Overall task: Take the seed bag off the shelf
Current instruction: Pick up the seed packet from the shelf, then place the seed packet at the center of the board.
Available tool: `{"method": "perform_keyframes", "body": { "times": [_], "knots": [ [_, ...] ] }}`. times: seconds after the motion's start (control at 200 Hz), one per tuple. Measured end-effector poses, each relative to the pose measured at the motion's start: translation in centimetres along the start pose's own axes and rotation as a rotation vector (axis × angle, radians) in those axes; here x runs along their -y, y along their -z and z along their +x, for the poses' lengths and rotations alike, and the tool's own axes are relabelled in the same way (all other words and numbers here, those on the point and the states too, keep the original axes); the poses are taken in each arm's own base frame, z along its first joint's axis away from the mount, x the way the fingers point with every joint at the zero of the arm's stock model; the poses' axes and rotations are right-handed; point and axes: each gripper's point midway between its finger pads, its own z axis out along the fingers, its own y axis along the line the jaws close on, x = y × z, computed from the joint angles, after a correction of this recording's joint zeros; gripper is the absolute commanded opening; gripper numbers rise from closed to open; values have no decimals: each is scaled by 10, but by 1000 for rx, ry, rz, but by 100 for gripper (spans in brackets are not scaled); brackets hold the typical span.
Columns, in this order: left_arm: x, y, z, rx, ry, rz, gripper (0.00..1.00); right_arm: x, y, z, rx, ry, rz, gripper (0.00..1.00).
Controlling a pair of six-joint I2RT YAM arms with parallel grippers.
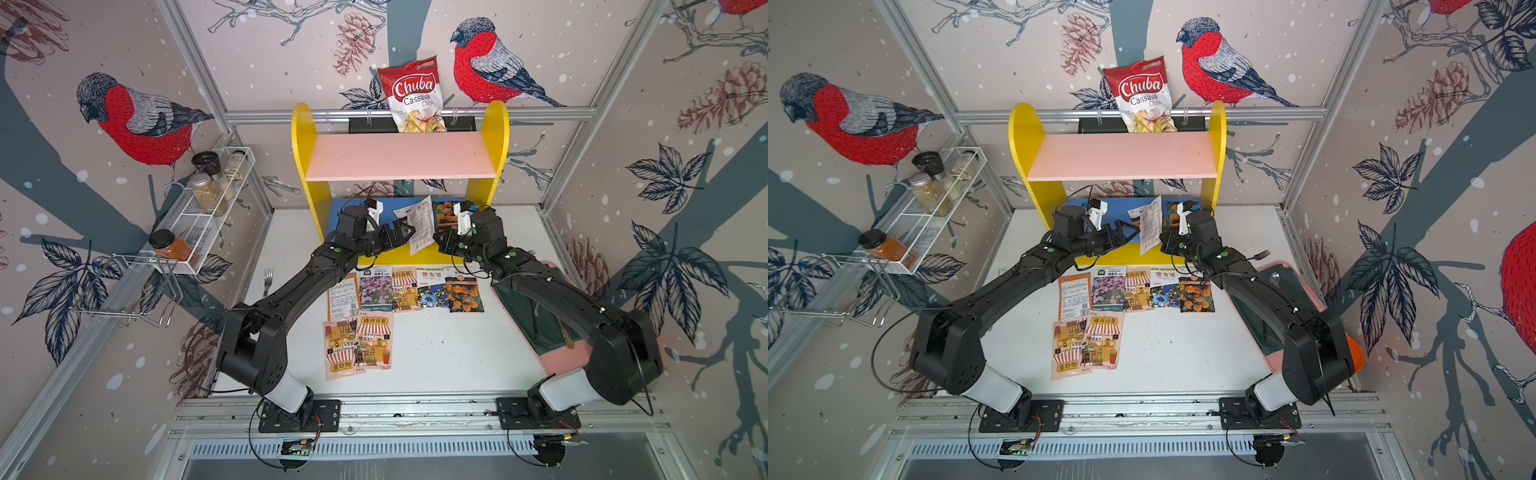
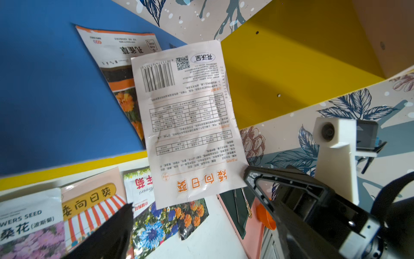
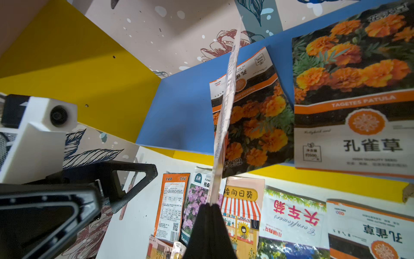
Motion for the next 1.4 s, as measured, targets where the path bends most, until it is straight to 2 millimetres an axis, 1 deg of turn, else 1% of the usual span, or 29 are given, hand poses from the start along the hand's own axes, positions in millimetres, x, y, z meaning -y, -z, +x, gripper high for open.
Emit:
{"method": "perform_keyframes", "body": {
  "times": [0.12, 0.23, 0.39, 0.455, 0.575, 0.66, 0.81, 0.905, 0.96, 1.06, 1.161, 1.226, 1.396],
  "knots": [
    [2, 17, 14, -16, -30, -5, 98, -14, 18, 7, 20, 20, -24, 0],
    [2, 32, 27, -34, -62, -11, 97, -21, 33, 14, 34, 25, -39, 0],
    [-5, 55, 56, -63, -71, -18, 97, -30, 57, 25, 59, 14, -65, 0],
    [-6, 65, 65, -61, -72, -16, 97, -33, 67, 31, 62, 2, -82, 0],
    [-1, 82, 73, -33, -88, 0, 97, -39, 81, 45, 60, -6, -109, 0],
    [4, 95, 72, 2, -102, 3, 97, -43, 92, 57, 56, -7, -128, 0],
    [14, 118, 69, 56, -161, 1, 97, -51, 106, 87, 36, -29, -149, 0],
    [13, 123, 69, 45, -201, -29, 97, -54, 107, 109, 9, -55, -142, 0],
    [12, 124, 71, 24, -221, -44, 97, -55, 107, 126, -23, -64, -135, 0],
    [10, 127, 81, -32, -248, -58, 97, -56, 108, 152, -59, -85, -118, 0],
    [5, 132, 93, -81, -264, -73, 97, -58, 110, 169, -72, -109, -108, 0],
    [6, 137, 100, -102, -279, -71, 97, -58, 112, 180, -76, -129, -99, 0],
    [9, 148, 110, -133, -308, -71, 97, -48, 111, 221, -126, -172, -54, 0]
  ]
}}
